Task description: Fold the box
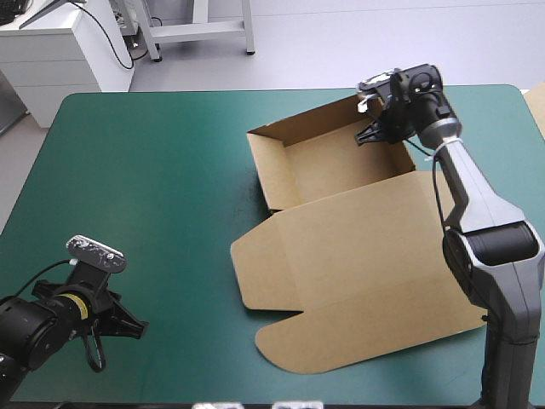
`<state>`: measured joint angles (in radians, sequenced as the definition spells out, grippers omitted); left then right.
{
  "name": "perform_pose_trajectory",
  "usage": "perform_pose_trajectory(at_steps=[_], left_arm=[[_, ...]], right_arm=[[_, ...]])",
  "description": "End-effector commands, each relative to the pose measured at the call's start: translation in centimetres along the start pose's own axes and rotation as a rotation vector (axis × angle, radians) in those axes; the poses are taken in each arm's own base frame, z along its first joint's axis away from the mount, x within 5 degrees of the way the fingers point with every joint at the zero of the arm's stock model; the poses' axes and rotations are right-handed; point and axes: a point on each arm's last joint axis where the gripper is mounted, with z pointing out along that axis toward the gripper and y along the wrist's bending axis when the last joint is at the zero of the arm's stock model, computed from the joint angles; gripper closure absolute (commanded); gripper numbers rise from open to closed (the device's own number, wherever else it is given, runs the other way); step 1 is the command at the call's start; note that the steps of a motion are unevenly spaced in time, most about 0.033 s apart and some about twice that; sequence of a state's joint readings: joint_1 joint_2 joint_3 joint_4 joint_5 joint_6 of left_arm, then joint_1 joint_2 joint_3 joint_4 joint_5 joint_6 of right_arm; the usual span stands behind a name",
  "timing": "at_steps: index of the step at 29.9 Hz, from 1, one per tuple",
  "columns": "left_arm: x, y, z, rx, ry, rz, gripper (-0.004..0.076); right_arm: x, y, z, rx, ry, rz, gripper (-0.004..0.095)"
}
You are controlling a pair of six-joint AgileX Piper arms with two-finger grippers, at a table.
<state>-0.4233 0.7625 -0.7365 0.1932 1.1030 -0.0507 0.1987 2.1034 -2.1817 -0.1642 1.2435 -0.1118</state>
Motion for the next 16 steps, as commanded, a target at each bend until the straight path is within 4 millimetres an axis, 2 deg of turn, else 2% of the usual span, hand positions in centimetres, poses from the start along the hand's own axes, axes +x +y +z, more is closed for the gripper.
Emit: perform_pose_trajectory(at_steps=[1, 6, 10, 13, 16], left_arm=[[-0.6, 0.1, -0.6, -0.005, -0.048, -0.003, 0.0731], [-0.4, 0.1, -0.6, -0.007, -0.025, -0.003, 0.0731], [-0.4, 0.2, -0.6, -0.01, -0.03, -0.001, 0.0731], [-0.5, 0.1, -0.6, -0.003, -0.036, -0.004, 0.0731], [-0.6, -0.1, -0.6, 0.023, -0.044, -0.017, 0.0731]], right_arm=[[0.1, -6.4, -4.7, 0.154, -0.132, 0.088, 0.0929], [2.3, -12.7, -4.8, 0.162, -0.128, 0.244, 0.0929], [4.9, -17.4, -4.8, 0.171, -0.105, 0.358, 0.0929], [6.8, -20.4, -5.0, 0.182, -0.101, 0.44, 0.0929], [8.3, -22.6, -5.0, 0.204, -0.099, 0.497, 0.0929]])
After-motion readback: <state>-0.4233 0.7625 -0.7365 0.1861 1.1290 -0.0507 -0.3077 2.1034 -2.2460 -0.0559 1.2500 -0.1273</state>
